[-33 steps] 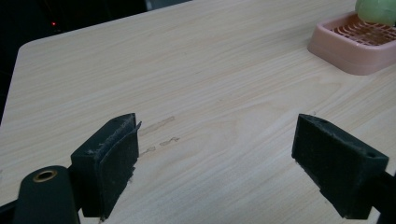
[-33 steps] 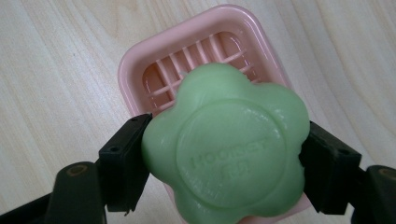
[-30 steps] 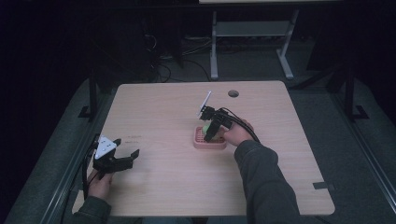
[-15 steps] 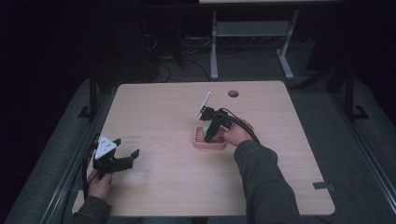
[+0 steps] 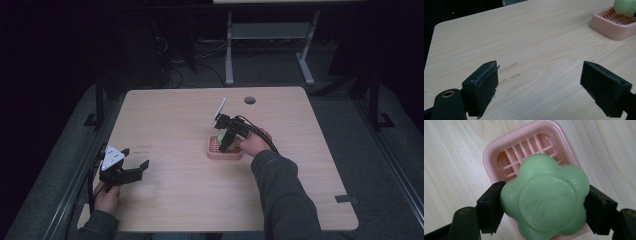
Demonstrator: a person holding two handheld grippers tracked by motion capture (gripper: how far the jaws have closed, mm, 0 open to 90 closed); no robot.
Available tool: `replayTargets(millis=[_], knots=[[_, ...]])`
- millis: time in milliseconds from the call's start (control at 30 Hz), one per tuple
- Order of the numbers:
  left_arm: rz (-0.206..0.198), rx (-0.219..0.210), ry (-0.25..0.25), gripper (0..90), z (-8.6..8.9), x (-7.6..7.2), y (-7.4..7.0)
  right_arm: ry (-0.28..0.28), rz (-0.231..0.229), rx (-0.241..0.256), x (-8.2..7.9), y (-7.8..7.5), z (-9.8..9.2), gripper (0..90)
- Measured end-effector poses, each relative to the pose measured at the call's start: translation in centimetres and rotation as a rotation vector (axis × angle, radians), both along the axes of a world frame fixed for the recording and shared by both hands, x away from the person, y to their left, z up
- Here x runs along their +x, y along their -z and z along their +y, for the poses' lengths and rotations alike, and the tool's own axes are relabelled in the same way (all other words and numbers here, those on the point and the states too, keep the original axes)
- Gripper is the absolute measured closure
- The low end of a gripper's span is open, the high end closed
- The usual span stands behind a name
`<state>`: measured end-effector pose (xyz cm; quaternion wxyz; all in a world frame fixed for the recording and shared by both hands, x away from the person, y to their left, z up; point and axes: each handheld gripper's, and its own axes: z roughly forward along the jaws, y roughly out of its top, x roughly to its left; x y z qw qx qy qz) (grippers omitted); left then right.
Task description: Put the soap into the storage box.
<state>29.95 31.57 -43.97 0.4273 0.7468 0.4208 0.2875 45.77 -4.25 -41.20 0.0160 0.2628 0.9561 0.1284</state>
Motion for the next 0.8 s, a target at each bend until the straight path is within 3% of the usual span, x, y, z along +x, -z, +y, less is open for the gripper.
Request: replayTargets(millis=[800], knots=[[0.0, -0.003, -0.004, 14.3, 0.06, 0.02, -0.02, 0.005, 0.021, 0.009, 0.07, 0.27, -0.1, 24.9]])
